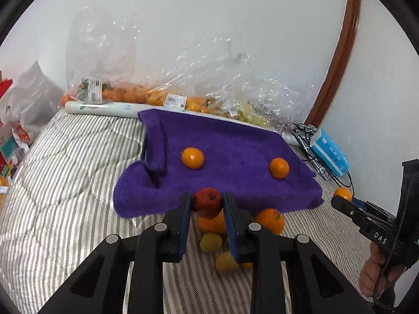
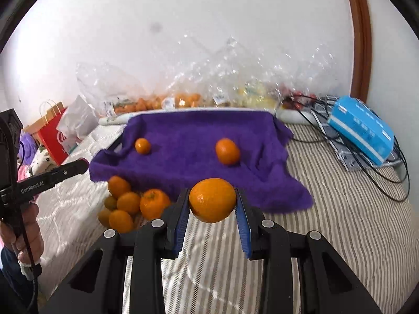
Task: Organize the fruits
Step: 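Lift and carry the orange in the right tool over the towel while the left tool carries the red fruit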
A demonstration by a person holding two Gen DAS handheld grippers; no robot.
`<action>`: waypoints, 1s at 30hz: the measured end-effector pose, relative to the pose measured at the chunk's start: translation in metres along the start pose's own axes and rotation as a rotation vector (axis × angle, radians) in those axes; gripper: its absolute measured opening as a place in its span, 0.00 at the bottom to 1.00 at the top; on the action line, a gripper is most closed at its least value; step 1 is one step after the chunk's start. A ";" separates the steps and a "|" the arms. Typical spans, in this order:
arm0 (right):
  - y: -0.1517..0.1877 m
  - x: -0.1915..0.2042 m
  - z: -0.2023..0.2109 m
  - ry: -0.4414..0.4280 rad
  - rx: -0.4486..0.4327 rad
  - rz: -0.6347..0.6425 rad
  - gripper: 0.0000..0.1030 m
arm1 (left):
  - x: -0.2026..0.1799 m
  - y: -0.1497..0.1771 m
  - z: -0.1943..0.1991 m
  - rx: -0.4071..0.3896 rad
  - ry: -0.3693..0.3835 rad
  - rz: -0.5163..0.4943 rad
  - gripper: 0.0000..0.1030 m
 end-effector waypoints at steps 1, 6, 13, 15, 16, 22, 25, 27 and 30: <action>-0.003 0.000 -0.001 -0.009 0.000 -0.009 0.33 | -0.002 -0.003 0.000 -0.002 0.005 0.005 0.23; -0.019 0.001 -0.006 -0.026 -0.009 -0.042 0.33 | -0.006 -0.017 -0.006 -0.002 0.010 0.001 0.23; -0.049 0.005 -0.011 -0.008 -0.066 -0.037 0.33 | -0.013 -0.050 -0.028 -0.014 -0.009 -0.026 0.23; -0.056 0.005 -0.014 -0.012 -0.067 -0.039 0.33 | -0.014 -0.059 -0.036 -0.015 -0.014 -0.036 0.23; -0.062 0.005 -0.016 -0.016 -0.073 -0.036 0.33 | -0.014 -0.062 -0.039 -0.015 -0.017 -0.040 0.23; -0.083 0.008 -0.029 0.008 -0.122 0.016 0.33 | 0.000 -0.076 -0.070 -0.026 -0.051 -0.041 0.23; -0.080 0.003 -0.046 -0.012 -0.099 -0.008 0.33 | 0.012 -0.073 -0.084 -0.016 -0.057 -0.017 0.23; -0.073 -0.001 -0.059 -0.024 -0.079 -0.022 0.33 | 0.019 -0.066 -0.090 -0.013 -0.075 -0.021 0.23; -0.064 -0.007 -0.079 0.014 -0.016 -0.015 0.33 | 0.027 -0.059 -0.091 -0.014 -0.123 -0.045 0.23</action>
Point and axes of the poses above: each gripper's, at about its wrist camera, not at the fingertips, and z roughly against the way its jaws point, x to its left, y to its underside, the point moved 4 cm from there along -z, roughly the way its jaws point, and after that the axes turned 11 degrees about y, right-handed, at the moved point
